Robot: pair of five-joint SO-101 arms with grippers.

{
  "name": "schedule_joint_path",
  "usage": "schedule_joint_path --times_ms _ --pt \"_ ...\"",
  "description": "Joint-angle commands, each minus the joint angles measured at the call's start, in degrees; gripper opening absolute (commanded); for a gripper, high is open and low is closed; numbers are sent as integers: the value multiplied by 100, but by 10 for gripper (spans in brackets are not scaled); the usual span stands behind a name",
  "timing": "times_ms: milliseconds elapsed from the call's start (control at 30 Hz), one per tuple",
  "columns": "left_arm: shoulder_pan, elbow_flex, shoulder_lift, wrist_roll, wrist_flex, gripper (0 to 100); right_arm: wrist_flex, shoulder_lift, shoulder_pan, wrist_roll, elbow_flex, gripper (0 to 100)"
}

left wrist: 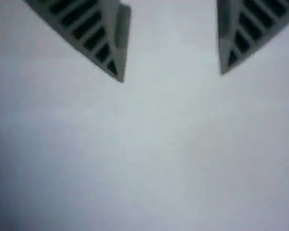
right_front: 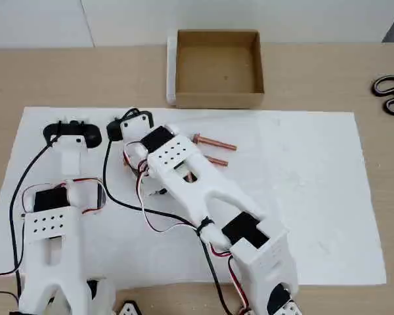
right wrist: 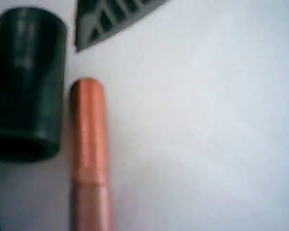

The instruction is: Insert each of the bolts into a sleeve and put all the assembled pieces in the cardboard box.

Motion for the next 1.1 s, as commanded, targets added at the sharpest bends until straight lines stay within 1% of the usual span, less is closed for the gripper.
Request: schedule_joint_path --times_ms 0,333,500,800,967,1067 --pt "26 -31 -9 -9 -105 123 -57 -13 -4 44 -264 188" --pt "26 -31 -9 -9 -105 123 -356 40 -66 44 -246 187" --pt "26 -31 -9 -9 -114 123 -382 338 -233 44 -273 187" --pt "26 40 -26 -9 -114 123 -453 497 -224 62 -273 184" --pt "26 66 -18 -18 -114 123 -497 497 -189 281 -273 97" --pt "26 66 -26 -18 -114 123 -514 497 -136 290 -273 91"
